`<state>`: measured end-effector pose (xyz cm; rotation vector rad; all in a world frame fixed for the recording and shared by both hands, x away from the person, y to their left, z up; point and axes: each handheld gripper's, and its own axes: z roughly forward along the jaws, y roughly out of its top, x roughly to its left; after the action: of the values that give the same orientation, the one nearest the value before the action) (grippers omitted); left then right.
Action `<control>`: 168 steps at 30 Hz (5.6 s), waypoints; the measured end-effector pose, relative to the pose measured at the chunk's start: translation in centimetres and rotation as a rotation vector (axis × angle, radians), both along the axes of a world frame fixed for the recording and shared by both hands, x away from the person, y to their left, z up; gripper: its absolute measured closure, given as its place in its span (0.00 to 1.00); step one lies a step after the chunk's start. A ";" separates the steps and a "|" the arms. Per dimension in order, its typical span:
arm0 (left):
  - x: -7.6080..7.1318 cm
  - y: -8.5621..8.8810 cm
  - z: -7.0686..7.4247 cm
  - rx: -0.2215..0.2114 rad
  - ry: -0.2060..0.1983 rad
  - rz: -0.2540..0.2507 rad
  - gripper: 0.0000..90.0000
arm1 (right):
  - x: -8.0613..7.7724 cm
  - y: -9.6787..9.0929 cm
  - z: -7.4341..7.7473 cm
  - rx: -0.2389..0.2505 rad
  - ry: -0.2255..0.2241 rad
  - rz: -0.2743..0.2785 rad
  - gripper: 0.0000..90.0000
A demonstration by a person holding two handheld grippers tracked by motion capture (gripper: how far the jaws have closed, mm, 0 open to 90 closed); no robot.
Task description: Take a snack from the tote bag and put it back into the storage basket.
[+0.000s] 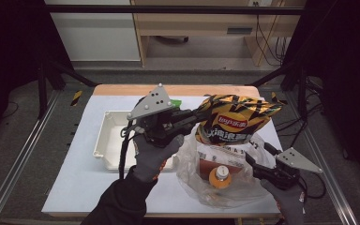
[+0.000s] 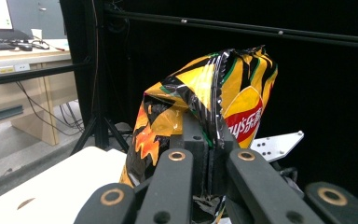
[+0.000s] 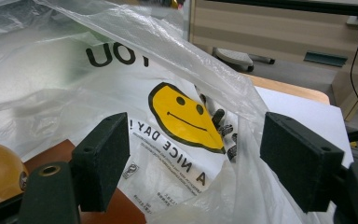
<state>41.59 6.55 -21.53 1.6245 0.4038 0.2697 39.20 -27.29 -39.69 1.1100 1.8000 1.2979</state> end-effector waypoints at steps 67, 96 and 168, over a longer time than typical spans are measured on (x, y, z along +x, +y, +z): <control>5.8 20.1 -10.4 0.073 0.141 0.490 0.99 | -1.4 3.3 4.1 0.037 -0.081 0.146 0.17; 9.5 23.1 -14.6 0.023 0.284 0.524 0.99 | -1.0 3.0 3.4 0.031 -0.063 0.132 0.17; 12.1 19.5 -18.9 0.350 0.347 0.831 0.89 | -0.7 2.8 2.7 0.018 -0.047 0.122 0.20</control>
<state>53.68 26.01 -40.46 1.7712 1.3619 0.7128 38.48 -24.47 -36.94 0.9843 1.8489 1.4016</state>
